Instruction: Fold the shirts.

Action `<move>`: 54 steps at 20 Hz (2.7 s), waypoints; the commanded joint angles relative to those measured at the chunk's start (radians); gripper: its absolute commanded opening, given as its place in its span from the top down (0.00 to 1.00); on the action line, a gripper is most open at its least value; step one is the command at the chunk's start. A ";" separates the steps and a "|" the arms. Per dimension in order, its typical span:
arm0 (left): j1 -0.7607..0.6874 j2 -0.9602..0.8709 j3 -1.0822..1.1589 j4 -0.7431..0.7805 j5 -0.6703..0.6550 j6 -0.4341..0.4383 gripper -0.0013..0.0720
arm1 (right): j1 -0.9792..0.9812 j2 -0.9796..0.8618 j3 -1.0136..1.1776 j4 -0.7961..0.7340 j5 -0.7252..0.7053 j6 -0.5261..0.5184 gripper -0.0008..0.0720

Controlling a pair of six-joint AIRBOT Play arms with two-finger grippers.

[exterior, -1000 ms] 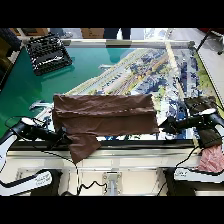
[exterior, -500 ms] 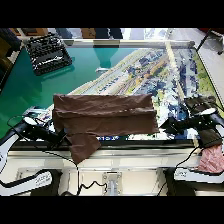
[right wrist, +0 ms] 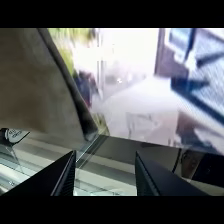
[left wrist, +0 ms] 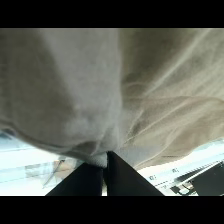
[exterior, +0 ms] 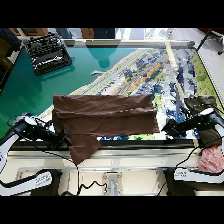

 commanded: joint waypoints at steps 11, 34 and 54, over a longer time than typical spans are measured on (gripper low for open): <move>0.000 0.001 0.001 -0.001 -0.009 0.005 0.97 | 0.137 -0.100 0.000 0.042 -0.070 -0.027 0.76; 0.000 0.001 0.001 -0.001 -0.010 0.016 0.97 | 0.010 -0.052 0.002 -0.294 -0.036 0.131 0.51; 0.000 0.001 0.001 -0.005 -0.006 0.019 0.97 | -0.086 -0.058 -0.001 0.040 -0.108 -0.006 0.42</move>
